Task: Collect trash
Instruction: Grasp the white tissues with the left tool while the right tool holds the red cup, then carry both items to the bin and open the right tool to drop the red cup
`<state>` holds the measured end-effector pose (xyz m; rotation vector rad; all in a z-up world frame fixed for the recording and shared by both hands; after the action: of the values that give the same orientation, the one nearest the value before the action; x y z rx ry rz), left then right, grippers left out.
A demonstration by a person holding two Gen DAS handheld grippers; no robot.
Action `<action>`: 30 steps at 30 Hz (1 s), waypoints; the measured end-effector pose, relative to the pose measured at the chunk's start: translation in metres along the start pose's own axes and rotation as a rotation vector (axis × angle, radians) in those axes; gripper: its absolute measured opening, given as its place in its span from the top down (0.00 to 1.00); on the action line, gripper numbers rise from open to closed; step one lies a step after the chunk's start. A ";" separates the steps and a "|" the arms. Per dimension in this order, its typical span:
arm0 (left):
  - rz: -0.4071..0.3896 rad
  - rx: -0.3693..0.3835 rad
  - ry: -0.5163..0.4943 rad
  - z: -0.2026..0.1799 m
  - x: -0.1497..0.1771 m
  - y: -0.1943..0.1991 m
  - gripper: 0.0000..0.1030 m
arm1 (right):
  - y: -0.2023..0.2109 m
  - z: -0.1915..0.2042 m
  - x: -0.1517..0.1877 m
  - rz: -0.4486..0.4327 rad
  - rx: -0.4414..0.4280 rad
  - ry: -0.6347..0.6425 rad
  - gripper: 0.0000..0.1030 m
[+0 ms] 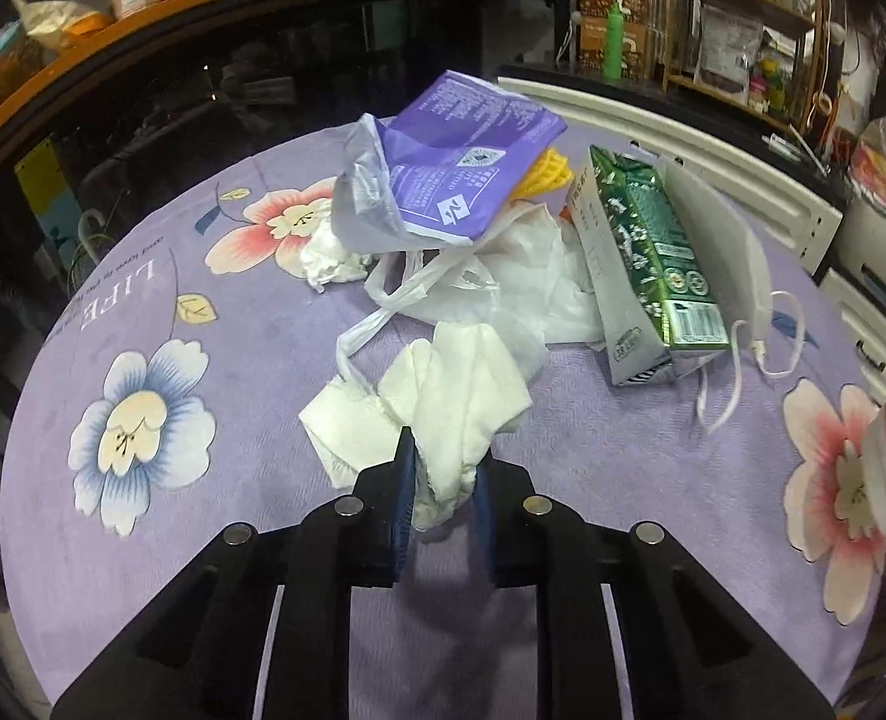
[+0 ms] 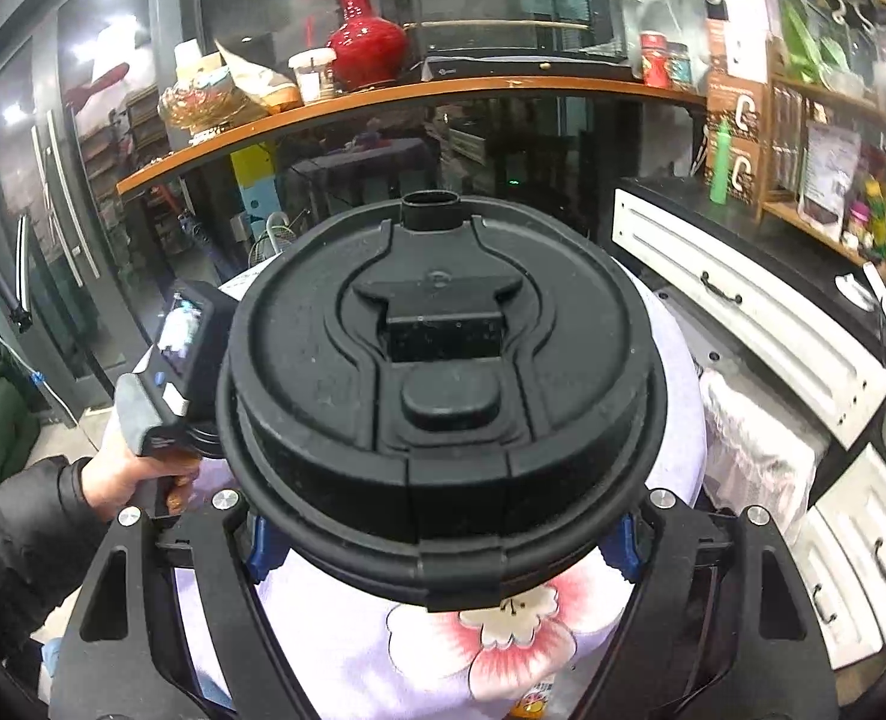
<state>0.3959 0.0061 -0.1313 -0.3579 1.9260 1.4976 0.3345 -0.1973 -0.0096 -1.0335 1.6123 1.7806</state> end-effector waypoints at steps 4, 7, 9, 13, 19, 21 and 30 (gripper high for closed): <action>-0.043 0.025 0.029 -0.009 0.009 0.023 0.85 | 0.010 -0.011 0.017 0.000 0.002 -0.039 0.24; -0.081 0.059 0.020 -0.032 0.020 0.045 0.85 | 0.019 -0.023 0.029 -0.002 0.005 -0.078 0.24; -0.104 0.079 0.005 -0.048 0.023 0.057 0.85 | 0.027 -0.032 0.039 -0.001 0.010 -0.103 0.24; -0.153 0.147 -0.039 -0.098 0.030 0.081 0.85 | 0.046 -0.057 0.058 -0.005 0.045 -0.139 0.24; -0.159 0.287 -0.154 -0.191 0.041 0.090 0.85 | 0.058 -0.104 0.094 0.035 0.154 -0.169 0.24; -0.154 0.318 -0.188 -0.217 0.047 0.089 0.85 | 0.053 -0.119 0.109 0.063 0.186 -0.179 0.24; -0.083 0.400 -0.253 -0.293 0.075 0.058 0.85 | -0.032 -0.162 0.198 0.284 0.244 -0.231 0.24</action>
<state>0.2095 -0.2364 -0.0995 -0.0634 1.9207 1.0165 0.2774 -0.3730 -0.1886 -0.4888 1.8393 1.7467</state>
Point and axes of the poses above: each gripper's, at about its wrist camera, not at the fingertips, and y roughly against the way its jaws point, z to its left, x to its underside, the point moved 7 cm from there along -y, roughly the way its jaws point, and after that the axes turned 13 degrees about x, right-handed, at the moved point
